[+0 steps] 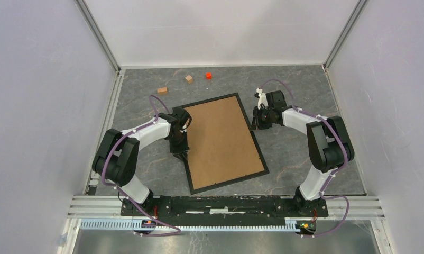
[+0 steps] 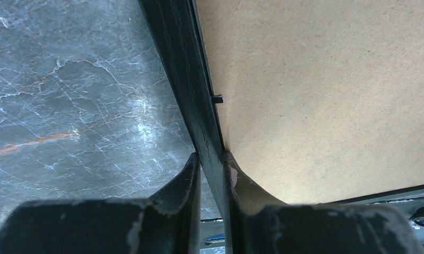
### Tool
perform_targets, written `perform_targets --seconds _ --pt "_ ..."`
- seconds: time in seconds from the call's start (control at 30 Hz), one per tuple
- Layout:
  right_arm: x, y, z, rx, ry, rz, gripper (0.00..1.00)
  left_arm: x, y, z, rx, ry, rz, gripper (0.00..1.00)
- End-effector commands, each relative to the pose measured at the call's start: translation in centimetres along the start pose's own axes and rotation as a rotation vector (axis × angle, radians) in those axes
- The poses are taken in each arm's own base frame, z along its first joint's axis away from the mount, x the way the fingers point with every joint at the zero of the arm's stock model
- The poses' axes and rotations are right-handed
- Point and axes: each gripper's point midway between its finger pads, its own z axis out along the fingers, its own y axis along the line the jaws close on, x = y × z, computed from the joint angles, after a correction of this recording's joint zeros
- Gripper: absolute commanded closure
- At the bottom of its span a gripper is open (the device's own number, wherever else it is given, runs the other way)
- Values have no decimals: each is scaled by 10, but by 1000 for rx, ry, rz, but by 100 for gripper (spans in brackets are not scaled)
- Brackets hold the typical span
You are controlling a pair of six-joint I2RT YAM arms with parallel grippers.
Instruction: Put the photo into the frame
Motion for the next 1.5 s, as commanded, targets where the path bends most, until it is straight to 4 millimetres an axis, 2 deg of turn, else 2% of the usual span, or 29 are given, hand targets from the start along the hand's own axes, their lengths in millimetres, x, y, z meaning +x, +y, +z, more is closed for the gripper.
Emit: perform_targets --seconds 0.0,0.17,0.37,0.47,0.63,0.73,0.83,0.93,1.03,1.17,1.33,1.4,1.43,1.47 --pt "70 16 21 -23 208 7 80 0 -7 42 27 8 39 98" --pt "87 14 25 3 256 -14 77 -1 -9 41 33 4 41 98" --pt "120 18 27 20 311 -30 72 -1 -8 41 33 5 41 98" --pt "136 11 29 63 342 -33 71 -1 -8 41 34 6 43 98" --pt "152 -13 32 190 378 -48 69 -1 -9 40 37 1 41 98" --pt "151 -23 32 252 389 -66 69 0 -9 41 38 5 40 98" --pt "151 -20 31 256 393 -96 68 0 -8 40 36 5 43 98" --pt "152 13 32 66 380 -75 66 -2 -9 40 35 2 45 98" --pt "141 50 25 -116 315 -47 59 -4 -13 40 45 7 45 98" --pt "132 69 4 -188 247 -49 53 -12 -20 36 57 -1 51 98" --pt "133 93 -23 -294 193 -16 51 -19 -14 33 6 -9 86 98" --pt "122 94 -34 -274 158 -36 51 -19 -12 34 -5 1 97 98" --pt "114 82 -38 -189 144 -71 49 -18 -12 34 -9 6 100 98" --pt "96 72 -44 -101 113 -113 47 -18 -11 35 -14 6 100 98"
